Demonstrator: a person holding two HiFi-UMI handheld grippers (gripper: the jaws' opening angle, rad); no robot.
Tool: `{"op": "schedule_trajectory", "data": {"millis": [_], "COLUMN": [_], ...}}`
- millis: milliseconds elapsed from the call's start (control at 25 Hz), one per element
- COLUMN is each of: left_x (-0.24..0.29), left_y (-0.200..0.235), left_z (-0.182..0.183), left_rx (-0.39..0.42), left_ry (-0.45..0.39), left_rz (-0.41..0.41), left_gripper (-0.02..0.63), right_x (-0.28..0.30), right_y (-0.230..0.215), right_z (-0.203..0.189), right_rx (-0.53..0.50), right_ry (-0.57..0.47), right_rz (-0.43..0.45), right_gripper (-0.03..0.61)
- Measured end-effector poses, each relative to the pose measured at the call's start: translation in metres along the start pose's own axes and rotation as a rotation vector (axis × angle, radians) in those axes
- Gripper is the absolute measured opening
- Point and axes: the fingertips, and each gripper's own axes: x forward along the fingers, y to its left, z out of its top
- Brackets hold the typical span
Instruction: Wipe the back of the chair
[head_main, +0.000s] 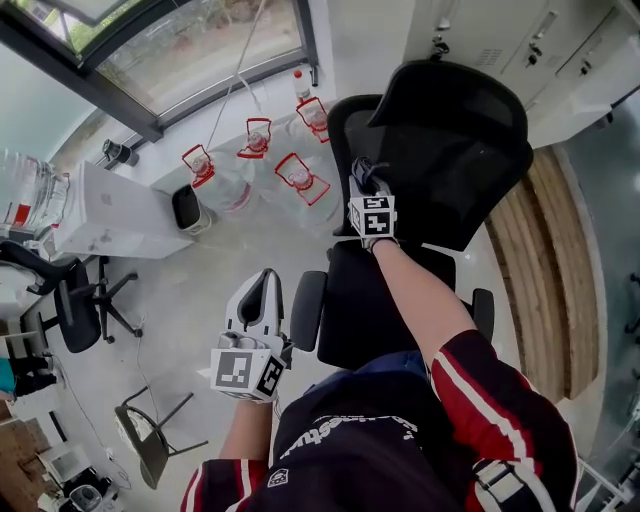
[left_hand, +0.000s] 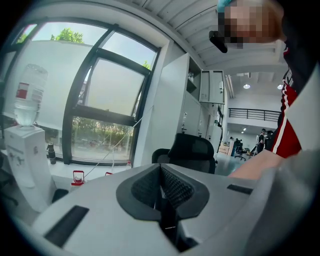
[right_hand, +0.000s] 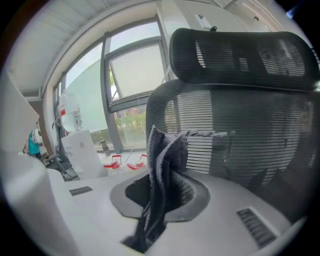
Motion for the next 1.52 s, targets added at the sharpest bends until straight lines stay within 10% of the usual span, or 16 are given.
{"op": "schedule_trajectory", "data": {"millis": [400,760,1160,1520], "left_x": [-0.021,-0.011,0.032,0.064], "left_y": [0.022,-0.028,-0.167,-0.257], "left_z": [0.001,0.019,0.03,0.002], "left_rx": [-0.005,0.007,0.046,0.083], "left_ry": [-0.006,-0.051,-0.068,0.007], "left_rz": [0.044,-0.08,-0.37,-0.457], "left_gripper": [0.025,0.025,0.024,0.023], "right_x": [0.01,-0.064,-0.192,-0.271], "right_y": [0.087,0.062,-0.065,-0.215], "right_z": [0.008,0.006,-0.043,-0.102], "right_rx": [-0.052,0.031,0.102,0.145], "right_ry": [0.002,-0.03,-0.028,0.004], "right_rz": [0.211,0.123,-0.08,-0.266], "right_gripper": [0.069,0.069,0.068,0.067]}}
